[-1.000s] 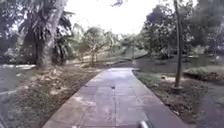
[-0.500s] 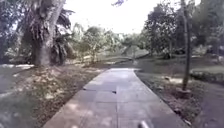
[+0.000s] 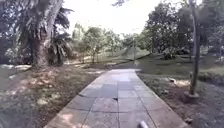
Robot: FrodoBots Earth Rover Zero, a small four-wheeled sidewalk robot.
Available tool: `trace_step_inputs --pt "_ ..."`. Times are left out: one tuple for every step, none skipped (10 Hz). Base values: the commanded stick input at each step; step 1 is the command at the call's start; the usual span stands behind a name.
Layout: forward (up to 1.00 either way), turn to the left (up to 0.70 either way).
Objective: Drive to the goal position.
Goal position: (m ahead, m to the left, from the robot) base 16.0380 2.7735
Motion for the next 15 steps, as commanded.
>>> trace_step_inputs --pt "0.50 -0.49" --pt "0.50 -0.50" --pt "0.50 -0.50" --pt "0.50 -0.50" --pt "0.50 -0.29" --pt "0.50 -0.04" --pt "0.50 0.00" --pt "0.50 0.00" --pt "0.50 0.00" --pt "0.50 0.00" --pt "0.50 0.00" --pt "0.50 0.00" --pt "0.50 0.00" --pt "0.50 0.00" --pt "0.50 0.00"
